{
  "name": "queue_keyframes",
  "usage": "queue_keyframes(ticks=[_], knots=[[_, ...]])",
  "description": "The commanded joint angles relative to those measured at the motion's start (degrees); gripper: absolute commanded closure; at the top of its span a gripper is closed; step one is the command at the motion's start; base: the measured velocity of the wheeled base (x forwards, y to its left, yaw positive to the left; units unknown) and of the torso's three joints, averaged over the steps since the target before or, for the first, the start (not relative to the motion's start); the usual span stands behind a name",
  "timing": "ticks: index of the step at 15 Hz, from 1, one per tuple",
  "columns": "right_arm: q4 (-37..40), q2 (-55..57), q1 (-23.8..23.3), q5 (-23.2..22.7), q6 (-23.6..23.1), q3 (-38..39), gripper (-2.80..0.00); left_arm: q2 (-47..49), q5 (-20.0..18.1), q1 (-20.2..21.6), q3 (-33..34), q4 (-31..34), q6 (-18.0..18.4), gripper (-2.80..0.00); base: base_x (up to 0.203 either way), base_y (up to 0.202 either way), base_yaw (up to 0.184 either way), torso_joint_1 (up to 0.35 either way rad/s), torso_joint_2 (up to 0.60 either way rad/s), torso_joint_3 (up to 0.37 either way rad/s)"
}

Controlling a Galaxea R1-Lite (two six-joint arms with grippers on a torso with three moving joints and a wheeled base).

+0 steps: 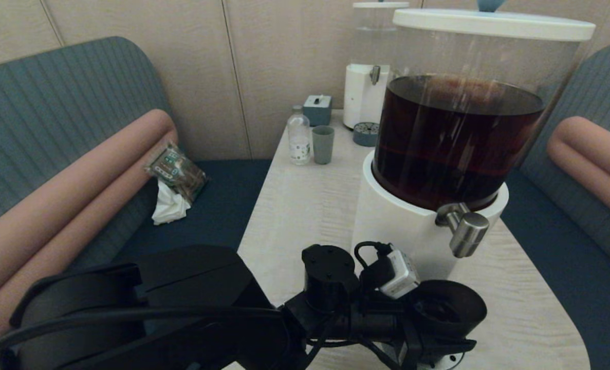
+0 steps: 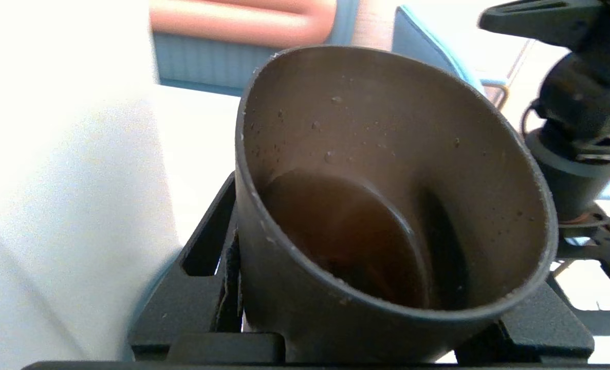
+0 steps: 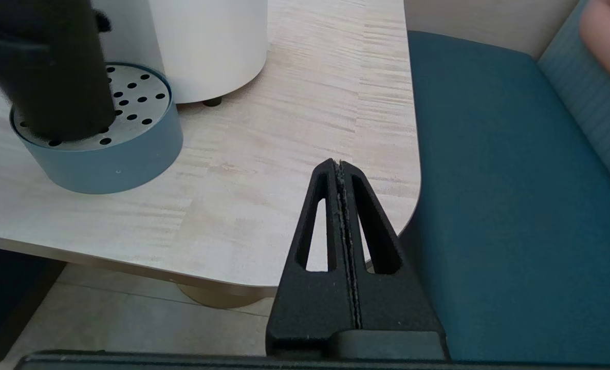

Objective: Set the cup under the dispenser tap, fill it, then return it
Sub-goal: Place the cup next to the water dispenser

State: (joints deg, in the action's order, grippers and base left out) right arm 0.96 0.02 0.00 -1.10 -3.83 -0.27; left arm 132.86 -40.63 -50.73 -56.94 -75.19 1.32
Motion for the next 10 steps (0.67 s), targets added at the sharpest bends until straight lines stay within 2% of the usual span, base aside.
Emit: queue_keyframes(ticks=[1,10], knots=[[0.00,-0.11,0.00,-0.05,-0.04,0.00,0.00,-1.22,0.52,-0.38,1.72,-0.37,0.00,0.00,0.000,0.000,0.000,0.000,0.00,0.000],[0.00,-0.11,0.00,-0.05,-0.04,0.00,0.00,-9.22,4.06,-0.25,9.44,-0.67,-0.35,0.00,0.000,0.000,0.000,0.000,0.00,0.000]])
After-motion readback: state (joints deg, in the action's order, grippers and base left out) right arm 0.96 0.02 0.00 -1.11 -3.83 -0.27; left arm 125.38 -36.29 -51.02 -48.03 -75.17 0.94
